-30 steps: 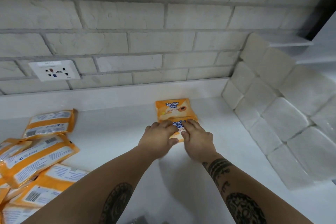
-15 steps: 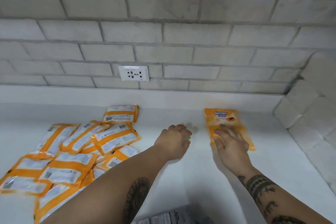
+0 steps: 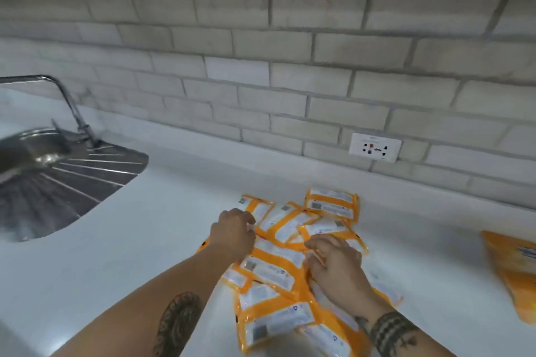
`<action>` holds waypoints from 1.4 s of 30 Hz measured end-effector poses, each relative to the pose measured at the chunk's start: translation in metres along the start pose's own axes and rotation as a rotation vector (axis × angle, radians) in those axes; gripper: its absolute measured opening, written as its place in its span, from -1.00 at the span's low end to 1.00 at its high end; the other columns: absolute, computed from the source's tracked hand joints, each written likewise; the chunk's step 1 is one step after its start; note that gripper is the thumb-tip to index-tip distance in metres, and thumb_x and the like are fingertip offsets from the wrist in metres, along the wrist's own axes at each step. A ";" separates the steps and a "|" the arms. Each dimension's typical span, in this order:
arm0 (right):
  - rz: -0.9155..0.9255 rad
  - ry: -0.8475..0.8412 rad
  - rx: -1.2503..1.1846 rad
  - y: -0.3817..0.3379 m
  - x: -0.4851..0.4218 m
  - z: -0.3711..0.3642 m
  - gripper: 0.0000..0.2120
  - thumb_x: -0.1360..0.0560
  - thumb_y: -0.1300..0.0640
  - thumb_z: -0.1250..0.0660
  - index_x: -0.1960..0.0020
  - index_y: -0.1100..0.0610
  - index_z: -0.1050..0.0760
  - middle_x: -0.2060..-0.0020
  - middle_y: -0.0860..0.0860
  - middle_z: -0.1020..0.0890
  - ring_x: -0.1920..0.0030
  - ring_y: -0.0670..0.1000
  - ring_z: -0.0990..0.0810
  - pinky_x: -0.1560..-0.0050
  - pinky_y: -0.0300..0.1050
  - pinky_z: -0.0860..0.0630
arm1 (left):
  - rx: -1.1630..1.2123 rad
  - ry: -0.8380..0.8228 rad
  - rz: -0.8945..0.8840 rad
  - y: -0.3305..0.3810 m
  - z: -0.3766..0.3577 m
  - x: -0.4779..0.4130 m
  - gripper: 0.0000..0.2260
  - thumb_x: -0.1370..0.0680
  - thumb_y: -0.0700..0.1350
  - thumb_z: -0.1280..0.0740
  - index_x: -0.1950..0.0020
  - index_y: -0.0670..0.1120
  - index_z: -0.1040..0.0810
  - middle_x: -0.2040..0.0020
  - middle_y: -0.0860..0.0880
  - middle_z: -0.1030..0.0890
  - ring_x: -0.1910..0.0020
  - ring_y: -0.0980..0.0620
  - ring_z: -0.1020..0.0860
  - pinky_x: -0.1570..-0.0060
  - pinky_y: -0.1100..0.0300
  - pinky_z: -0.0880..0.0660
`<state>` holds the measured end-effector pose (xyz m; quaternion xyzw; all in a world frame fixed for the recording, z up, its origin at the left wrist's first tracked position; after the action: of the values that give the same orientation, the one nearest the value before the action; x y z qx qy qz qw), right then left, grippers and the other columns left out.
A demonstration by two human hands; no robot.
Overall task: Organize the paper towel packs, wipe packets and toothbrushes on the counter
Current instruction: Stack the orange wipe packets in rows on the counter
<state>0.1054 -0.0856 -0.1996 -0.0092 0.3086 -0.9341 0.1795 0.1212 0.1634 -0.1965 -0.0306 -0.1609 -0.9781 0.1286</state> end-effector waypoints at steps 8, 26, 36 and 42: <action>0.046 -0.273 0.130 -0.116 -0.050 -0.105 -0.61 -0.62 -0.13 -0.22 -0.43 -0.12 -0.46 -0.38 -0.13 -0.50 -0.46 -0.02 -0.29 -0.43 0.06 -0.10 | 0.105 -0.266 0.207 -0.108 -0.011 -0.014 -0.39 -0.39 0.30 -0.46 -0.24 -0.07 -0.44 -0.16 -0.05 -0.56 -0.21 -0.07 -0.54 -0.08 0.14 -0.45; -0.202 -0.272 -0.045 -0.149 -0.078 -0.106 -0.43 -0.60 -0.23 -0.25 -0.54 -0.06 -0.27 -0.26 -0.02 -0.62 -0.30 0.09 -0.55 -0.42 0.13 -0.33 | 0.567 -0.419 -0.038 -0.092 0.059 -0.051 -0.77 -0.37 -0.18 -0.61 0.09 -0.07 -0.61 0.19 -0.07 -0.69 0.26 -0.01 -0.65 0.28 0.17 -0.55; -0.237 -0.083 -0.485 -0.150 -0.097 -0.068 -0.83 -0.55 -0.10 -0.40 -0.04 -0.02 -0.58 -0.01 0.02 -0.69 -0.01 0.09 -0.66 -0.11 0.11 -0.61 | 0.621 -0.331 -0.297 -0.044 0.127 -0.058 -0.75 -0.39 -0.13 -0.62 -0.02 0.00 -0.69 0.24 0.08 -0.68 0.30 0.07 -0.64 0.32 0.19 -0.53; -0.385 0.191 -0.965 -0.140 -0.098 -0.024 -0.71 -0.55 -0.04 -0.45 -0.09 0.17 -0.59 -0.03 0.26 -0.70 0.06 0.18 -0.68 -0.01 0.23 -0.64 | 1.167 -0.289 -0.235 -0.023 0.139 -0.052 -0.68 -0.53 -0.06 -0.51 -0.25 0.00 -0.55 0.11 0.03 -0.68 0.23 0.09 -0.66 0.13 0.12 -0.58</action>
<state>0.1475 0.0656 -0.1286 -0.0622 0.7111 -0.6986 -0.0490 0.1681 0.2414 -0.0772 -0.0696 -0.6882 -0.7221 -0.0077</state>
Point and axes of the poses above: each hand's wrist, its own x-axis away from the middle knuckle, its own z-axis out of the back of the hand, y = z × x, the point moved 5 cm from there along -x, towards the middle knuckle
